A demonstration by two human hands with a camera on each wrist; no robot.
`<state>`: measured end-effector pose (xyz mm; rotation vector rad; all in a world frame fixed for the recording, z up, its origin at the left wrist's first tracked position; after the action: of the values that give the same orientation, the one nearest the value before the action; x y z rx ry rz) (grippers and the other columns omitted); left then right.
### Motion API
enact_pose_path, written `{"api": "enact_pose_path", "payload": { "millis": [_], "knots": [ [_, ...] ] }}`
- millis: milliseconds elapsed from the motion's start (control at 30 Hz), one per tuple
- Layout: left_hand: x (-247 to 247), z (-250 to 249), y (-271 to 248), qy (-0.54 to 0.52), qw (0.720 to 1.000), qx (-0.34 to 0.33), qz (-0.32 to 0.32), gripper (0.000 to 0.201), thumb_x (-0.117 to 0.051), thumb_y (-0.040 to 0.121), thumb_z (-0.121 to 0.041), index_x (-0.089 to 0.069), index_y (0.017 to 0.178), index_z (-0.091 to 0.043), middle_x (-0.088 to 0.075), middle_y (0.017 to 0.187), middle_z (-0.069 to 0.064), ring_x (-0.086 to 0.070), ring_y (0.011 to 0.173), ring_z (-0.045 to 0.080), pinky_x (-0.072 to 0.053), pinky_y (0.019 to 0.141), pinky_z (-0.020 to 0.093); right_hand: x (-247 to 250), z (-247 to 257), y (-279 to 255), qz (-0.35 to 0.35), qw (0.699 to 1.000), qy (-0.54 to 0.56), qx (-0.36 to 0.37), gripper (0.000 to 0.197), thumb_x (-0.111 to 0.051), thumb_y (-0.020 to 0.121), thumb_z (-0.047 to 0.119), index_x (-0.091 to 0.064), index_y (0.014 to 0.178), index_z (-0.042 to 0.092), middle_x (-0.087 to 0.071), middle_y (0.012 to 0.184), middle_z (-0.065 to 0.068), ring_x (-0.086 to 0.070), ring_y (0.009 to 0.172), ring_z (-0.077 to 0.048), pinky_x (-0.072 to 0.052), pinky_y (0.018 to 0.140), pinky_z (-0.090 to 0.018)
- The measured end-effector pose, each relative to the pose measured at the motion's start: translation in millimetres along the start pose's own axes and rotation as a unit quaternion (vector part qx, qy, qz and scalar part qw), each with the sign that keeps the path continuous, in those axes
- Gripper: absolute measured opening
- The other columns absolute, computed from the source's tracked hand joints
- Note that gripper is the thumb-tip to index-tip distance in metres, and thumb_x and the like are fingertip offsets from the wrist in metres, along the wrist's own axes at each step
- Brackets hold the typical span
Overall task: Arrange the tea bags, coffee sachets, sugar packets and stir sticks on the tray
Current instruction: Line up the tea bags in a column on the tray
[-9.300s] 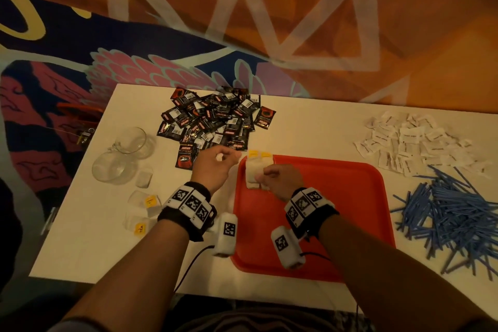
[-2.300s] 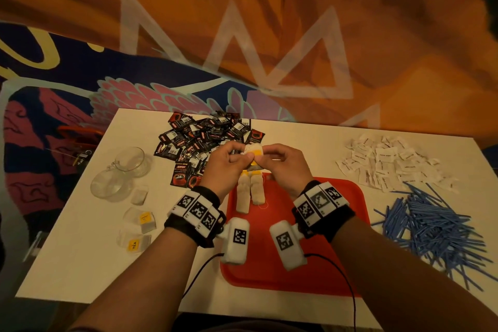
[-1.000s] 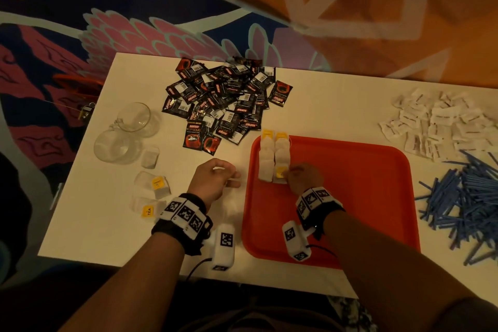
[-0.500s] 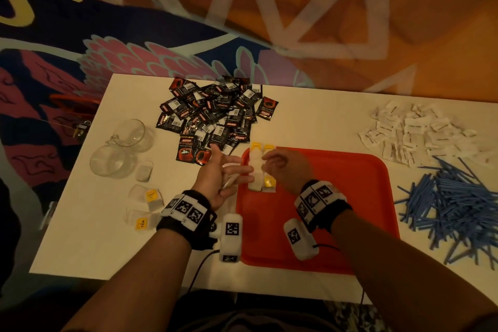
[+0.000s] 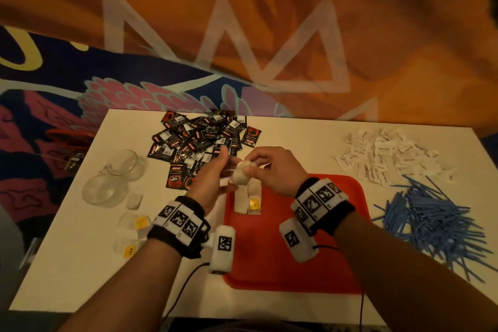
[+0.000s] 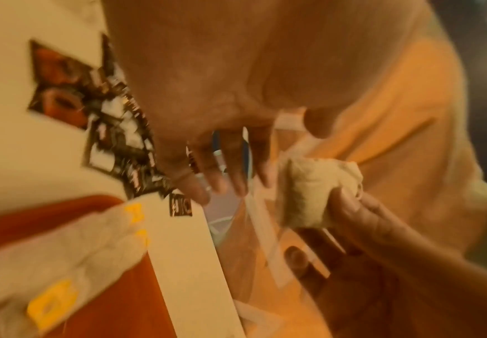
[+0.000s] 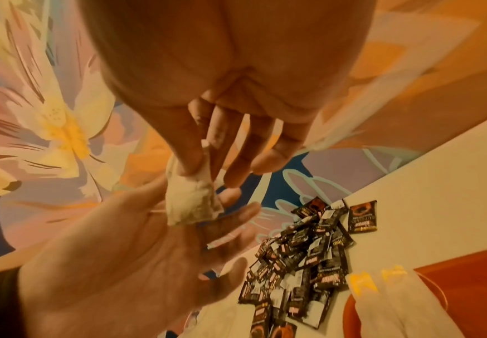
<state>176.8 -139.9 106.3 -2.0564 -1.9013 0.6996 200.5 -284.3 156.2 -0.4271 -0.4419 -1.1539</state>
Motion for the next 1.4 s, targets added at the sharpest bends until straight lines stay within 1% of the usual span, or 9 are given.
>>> {"api": "enact_pose_path", "payload": {
  "millis": [200, 367, 533, 633, 800, 933, 1067, 1200, 1400],
  "knots": [
    [-0.2, -35.2, -10.4, 0.180, 0.958, -0.224, -0.023, 0.009, -0.071, 0.089, -0.012, -0.074, 0.090, -0.021, -0.072, 0.085, -0.007, -0.065, 0.080, 0.005, -0.050, 0.070, 0.018, 11.8, 2.8, 0.4, -0.036, 0.999, 0.005, -0.010, 0.019, -0.076, 0.082, 0.029, -0.058, 0.082, 0.035, -0.071, 0.073, 0.011, -0.064, 0.068, 0.003, -0.045, 0.067, -0.019],
    [-0.7, -37.0, -8.4, 0.119, 0.964, -0.225, -0.079, 0.016, -0.070, 0.088, -0.005, -0.072, 0.086, -0.021, -0.071, 0.086, 0.001, -0.065, 0.080, 0.011, -0.053, 0.076, 0.030, 8.9, -4.7, -0.2, -0.076, 0.994, 0.072, -0.023, 0.025, -0.080, 0.077, 0.018, -0.061, 0.075, 0.035, -0.069, 0.072, 0.013, -0.066, 0.071, -0.001, -0.048, 0.067, -0.017],
    [-4.8, -37.6, -20.1, 0.214, 0.911, -0.275, -0.221, 0.021, -0.080, 0.082, -0.025, -0.059, 0.083, -0.023, -0.062, 0.090, -0.001, -0.058, 0.078, 0.006, -0.043, 0.069, 0.012, 10.9, -8.1, -4.2, -0.188, 0.981, -0.024, -0.034, 0.009, -0.072, 0.080, 0.022, -0.064, 0.078, 0.025, -0.066, 0.073, 0.008, -0.064, 0.072, -0.008, -0.050, 0.066, -0.021],
    [-20.9, -31.4, -19.8, 0.180, 0.937, -0.255, -0.158, 0.016, -0.079, 0.083, -0.019, -0.063, 0.085, -0.018, -0.067, 0.087, -0.005, -0.061, 0.074, -0.003, -0.047, 0.068, 0.010, 0.9, -1.2, -5.3, -0.165, 0.984, -0.061, 0.015, 0.014, -0.064, 0.077, 0.015, -0.063, 0.085, 0.027, -0.067, 0.082, 0.009, -0.061, 0.081, -0.010, -0.050, 0.072, -0.027],
    [-7.8, -24.7, -11.2, 0.092, 0.962, -0.208, -0.152, 0.014, -0.071, 0.089, -0.007, -0.062, 0.086, -0.019, -0.069, 0.084, 0.000, -0.066, 0.074, 0.005, -0.054, 0.070, 0.019, -7.9, -2.7, -7.4, -0.100, 0.994, -0.019, 0.040, 0.011, -0.072, 0.082, 0.016, -0.072, 0.086, 0.026, -0.069, 0.080, 0.013, -0.059, 0.076, 0.001, -0.038, 0.065, -0.005],
    [0.2, -17.8, -6.4, 0.108, 0.967, -0.182, -0.143, 0.018, -0.067, 0.091, -0.004, -0.066, 0.082, -0.020, -0.067, 0.070, -0.004, -0.061, 0.063, 0.003, -0.049, 0.062, 0.019, 11.7, -31.2, -6.2, -0.200, 0.977, 0.065, -0.015, 0.018, -0.077, 0.080, 0.017, -0.061, 0.074, 0.022, -0.063, 0.071, 0.010, -0.058, 0.066, 0.001, -0.043, 0.062, -0.007],
    [7.5, -9.9, -2.0, 0.094, 0.972, -0.168, -0.135, 0.021, -0.068, 0.089, -0.001, -0.069, 0.080, -0.020, -0.068, 0.078, -0.002, -0.064, 0.074, 0.009, -0.057, 0.072, 0.030, -13.6, -45.5, 1.4, -0.069, 0.986, 0.137, -0.067, 0.012, -0.079, 0.080, 0.023, -0.071, 0.089, 0.022, -0.071, 0.086, 0.007, -0.065, 0.076, 0.004, -0.049, 0.070, -0.011],
    [19.1, 4.4, 6.0, 0.099, 0.977, -0.125, -0.143, 0.023, -0.069, 0.088, -0.003, -0.071, 0.078, -0.024, -0.069, 0.085, 0.006, -0.067, 0.088, 0.029, -0.058, 0.086, 0.052, -38.7, -60.7, 1.3, -0.062, 0.980, 0.153, -0.114, 0.007, -0.078, 0.081, 0.025, -0.073, 0.080, 0.019, -0.072, 0.077, -0.005, -0.067, 0.067, -0.010, -0.052, 0.059, -0.020],
    [47.4, 49.6, 7.8, 0.188, 0.970, -0.044, -0.148, 0.014, -0.069, 0.090, -0.009, -0.068, 0.086, -0.023, -0.067, 0.094, -0.002, -0.067, 0.091, 0.022, -0.060, 0.082, 0.044, -91.3, -131.9, -11.5, 0.015, 0.955, 0.036, -0.293, 0.027, -0.075, 0.083, 0.035, -0.074, 0.103, 0.016, -0.069, 0.099, 0.005, -0.059, 0.082, -0.008, -0.046, 0.063, -0.016]
  ]
}}
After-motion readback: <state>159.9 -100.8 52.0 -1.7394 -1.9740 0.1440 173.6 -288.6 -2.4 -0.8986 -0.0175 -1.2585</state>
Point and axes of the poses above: each hand's wrist, its own y-axis towards the middle knuckle, its own x-axis out of the back of the hand, z = x × y, the point moved 6 cm from there along y, towards the middle knuckle
